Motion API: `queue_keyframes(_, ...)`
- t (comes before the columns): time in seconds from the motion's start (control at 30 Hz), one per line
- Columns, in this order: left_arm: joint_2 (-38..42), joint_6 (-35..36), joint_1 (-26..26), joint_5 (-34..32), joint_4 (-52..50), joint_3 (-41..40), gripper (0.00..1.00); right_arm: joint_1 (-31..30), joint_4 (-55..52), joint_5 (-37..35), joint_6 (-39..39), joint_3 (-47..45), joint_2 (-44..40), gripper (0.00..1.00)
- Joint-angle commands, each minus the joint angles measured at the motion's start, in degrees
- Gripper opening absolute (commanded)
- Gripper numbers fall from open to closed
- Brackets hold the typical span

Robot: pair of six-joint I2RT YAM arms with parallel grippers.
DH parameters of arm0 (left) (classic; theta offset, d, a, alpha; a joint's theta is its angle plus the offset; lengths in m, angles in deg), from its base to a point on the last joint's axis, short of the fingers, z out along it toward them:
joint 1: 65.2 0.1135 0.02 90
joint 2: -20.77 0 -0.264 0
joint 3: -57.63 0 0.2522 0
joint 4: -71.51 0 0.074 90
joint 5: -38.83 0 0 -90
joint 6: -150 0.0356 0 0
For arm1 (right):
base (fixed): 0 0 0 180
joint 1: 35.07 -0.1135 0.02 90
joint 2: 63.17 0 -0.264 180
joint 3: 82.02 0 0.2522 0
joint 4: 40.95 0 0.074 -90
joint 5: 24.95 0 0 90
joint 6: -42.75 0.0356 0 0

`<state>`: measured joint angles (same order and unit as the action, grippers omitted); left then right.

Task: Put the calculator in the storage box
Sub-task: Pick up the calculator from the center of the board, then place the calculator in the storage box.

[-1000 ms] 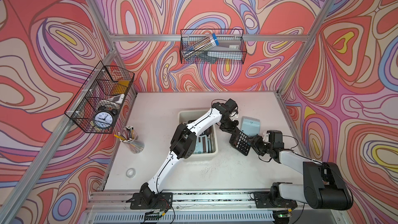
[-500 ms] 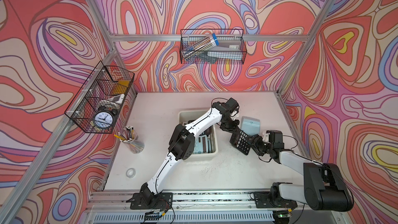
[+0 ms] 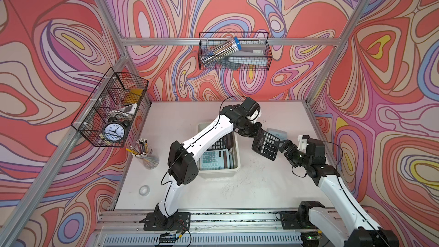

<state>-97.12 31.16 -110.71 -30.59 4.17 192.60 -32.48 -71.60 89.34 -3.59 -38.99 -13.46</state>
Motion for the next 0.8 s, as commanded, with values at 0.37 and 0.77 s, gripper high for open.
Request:
queue_keyframes(0.37, 15.0, 1.2, 6.8, 1.2, 1.3, -9.0, 0.00, -0.1, 3.1, -9.2, 0.7, -6.1, -8.8, 0.98)
queue_keyframes(0.77, 27.0, 4.4, 15.2, -1.1, -8.3, -13.4, 0.00, -0.1, 5.5, -9.1, 0.3, -5.2, -4.3, 0.98)
